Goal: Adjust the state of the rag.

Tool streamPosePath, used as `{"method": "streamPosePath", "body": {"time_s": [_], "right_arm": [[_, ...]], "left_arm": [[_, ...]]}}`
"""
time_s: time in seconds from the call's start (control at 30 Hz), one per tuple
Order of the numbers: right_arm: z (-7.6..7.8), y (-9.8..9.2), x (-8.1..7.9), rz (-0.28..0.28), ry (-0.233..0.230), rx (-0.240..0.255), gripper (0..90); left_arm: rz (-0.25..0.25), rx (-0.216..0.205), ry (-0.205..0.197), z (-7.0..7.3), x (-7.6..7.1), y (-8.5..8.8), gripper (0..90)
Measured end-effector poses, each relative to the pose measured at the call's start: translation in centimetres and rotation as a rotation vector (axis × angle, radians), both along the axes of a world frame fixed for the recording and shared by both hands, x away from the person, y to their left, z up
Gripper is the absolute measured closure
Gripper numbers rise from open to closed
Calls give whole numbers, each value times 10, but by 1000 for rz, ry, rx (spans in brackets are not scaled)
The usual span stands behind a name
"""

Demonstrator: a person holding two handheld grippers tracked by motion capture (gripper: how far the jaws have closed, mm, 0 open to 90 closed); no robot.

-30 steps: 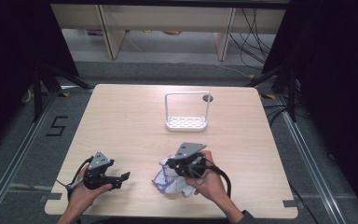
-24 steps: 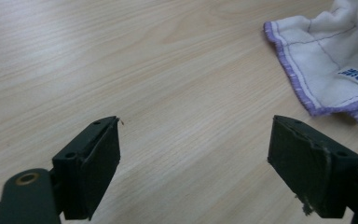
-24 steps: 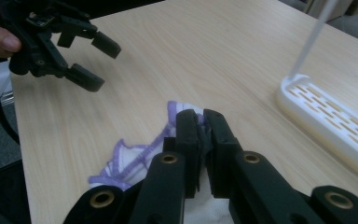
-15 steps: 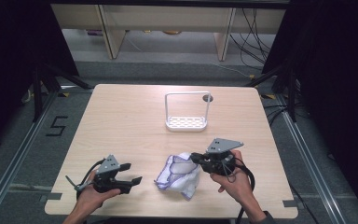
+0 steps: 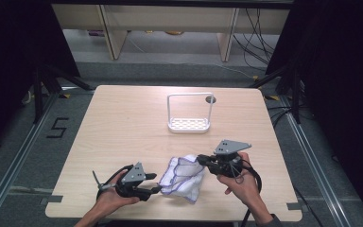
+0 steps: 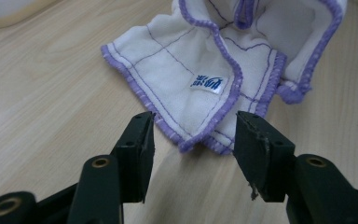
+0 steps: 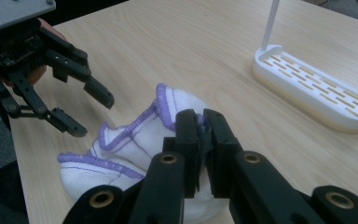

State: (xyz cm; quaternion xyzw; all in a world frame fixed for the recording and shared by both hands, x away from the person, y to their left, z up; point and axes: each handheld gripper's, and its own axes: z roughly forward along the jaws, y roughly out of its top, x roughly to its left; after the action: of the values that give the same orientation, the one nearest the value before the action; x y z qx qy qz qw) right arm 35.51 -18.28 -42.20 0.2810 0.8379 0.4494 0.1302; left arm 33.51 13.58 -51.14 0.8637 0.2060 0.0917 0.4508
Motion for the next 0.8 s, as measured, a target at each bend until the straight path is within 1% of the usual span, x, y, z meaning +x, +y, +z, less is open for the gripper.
{"method": "streamPosePath", "body": {"time_s": [0.03,0.07,0.1,0.13,0.17,0.2,0.23,0.27,0.3,0.33,0.37,0.4,0.43,0.47,0.5,0.53,0.57,0.6,0.63,0.67,0.7,0.73,0.77,0.8], "right_arm": [[-1,-1,0,-9,24,14,855],[-1,-2,-1,-22,36,16,855],[-1,-3,0,-21,23,13,854],[-1,-4,0,-24,37,18,854],[-2,-5,0,-32,36,18,853],[-2,-5,1,-29,44,24,853],[-2,-6,1,-25,35,14,853],[-2,-7,3,-24,24,16,853],[-2,-8,2,-37,32,20,853],[-1,-9,3,-20,32,18,853],[0,-10,3,-35,31,16,853],[0,-11,2,-45,38,24,853],[0,-13,4,-38,27,23,853],[1,-15,4,-44,26,18,853],[2,-16,4,-53,27,23,854],[2,-19,6,-42,1,15,853],[3,-20,5,-55,21,25,854],[4,-22,6,-55,13,24,854],[6,-24,5,-71,28,26,854],[7,-25,3,-86,39,34,854],[8,-28,5,-78,0,31,854],[10,-30,4,-87,13,35,855],[12,-32,3,-81,10,37,855],[16,-34,0,-82,-3,44,855]], "left_arm": [[0,-10,1,-1,0,-3,493],[-15,5,2,-2,2,-3,503],[-17,-6,-14,-3,2,-6,519],[-28,4,-21,-4,4,-6,535],[-40,16,-22,-4,5,-7,553],[-55,19,-29,-4,6,-8,595],[-60,21,-23,-4,6,-10,635],[-68,17,-25,-5,7,-11,672],[-62,15,-30,-6,8,-12,718],[-64,8,-16,-5,10,-12,758],[-42,-5,-23,-5,10,-12,802],[-32,-13,-12,-4,11,-11,842],[-28,-6,-20,-2,13,-8,873],[-20,-4,-28,1,14,-6,883],[-10,-30,-23,3,14,-5,887],[1,-34,-35,8,14,-2,889],[11,-44,-49,13,14,1,890],[14,-52,-54,18,14,4,890],[23,-70,-57,24,13,6,891],[20,-85,-64,31,12,8,891],[26,-91,-73,37,10,10,892],[31,-103,-69,44,7,12,892],[23,-119,-77,55,4,14,892],[13,-119,-87,60,2,15,892]]}}
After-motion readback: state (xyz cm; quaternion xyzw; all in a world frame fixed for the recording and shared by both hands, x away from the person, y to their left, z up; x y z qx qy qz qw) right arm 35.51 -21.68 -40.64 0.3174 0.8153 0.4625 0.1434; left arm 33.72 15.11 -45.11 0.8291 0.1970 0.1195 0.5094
